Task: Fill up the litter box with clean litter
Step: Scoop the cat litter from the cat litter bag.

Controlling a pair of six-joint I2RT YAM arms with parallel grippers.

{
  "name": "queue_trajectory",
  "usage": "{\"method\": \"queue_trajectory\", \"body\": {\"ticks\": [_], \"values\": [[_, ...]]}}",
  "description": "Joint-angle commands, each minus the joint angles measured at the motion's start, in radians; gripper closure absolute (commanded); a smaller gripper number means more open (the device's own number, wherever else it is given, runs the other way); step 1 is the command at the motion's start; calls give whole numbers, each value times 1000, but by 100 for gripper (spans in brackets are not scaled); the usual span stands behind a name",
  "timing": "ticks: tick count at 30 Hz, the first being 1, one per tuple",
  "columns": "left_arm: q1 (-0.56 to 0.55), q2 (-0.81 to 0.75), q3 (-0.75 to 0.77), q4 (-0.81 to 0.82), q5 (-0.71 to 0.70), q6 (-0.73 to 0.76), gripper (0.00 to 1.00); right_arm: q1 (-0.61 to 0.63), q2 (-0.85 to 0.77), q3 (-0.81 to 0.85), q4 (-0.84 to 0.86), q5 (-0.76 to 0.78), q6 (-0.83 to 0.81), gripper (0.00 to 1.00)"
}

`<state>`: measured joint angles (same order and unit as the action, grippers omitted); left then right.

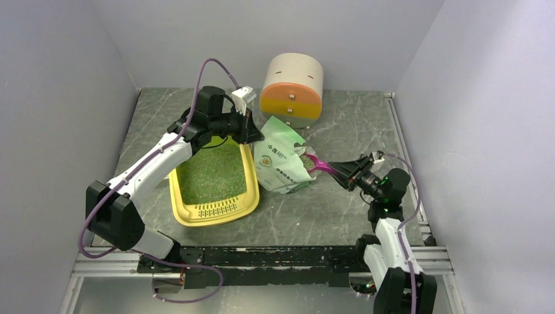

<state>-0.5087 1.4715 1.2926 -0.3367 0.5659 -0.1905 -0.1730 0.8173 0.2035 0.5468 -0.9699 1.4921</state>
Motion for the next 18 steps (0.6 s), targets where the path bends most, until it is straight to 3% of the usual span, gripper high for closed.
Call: {"method": "queue_trajectory", "body": {"ticks": [1,18], "values": [[-1,-50,-8,63,0,0,95,-91,-93,70,-246,-82,-140,100],[-1,-48,1,51,-23,7,95,-250,-227,166,-601,-129,-329,100]]}}
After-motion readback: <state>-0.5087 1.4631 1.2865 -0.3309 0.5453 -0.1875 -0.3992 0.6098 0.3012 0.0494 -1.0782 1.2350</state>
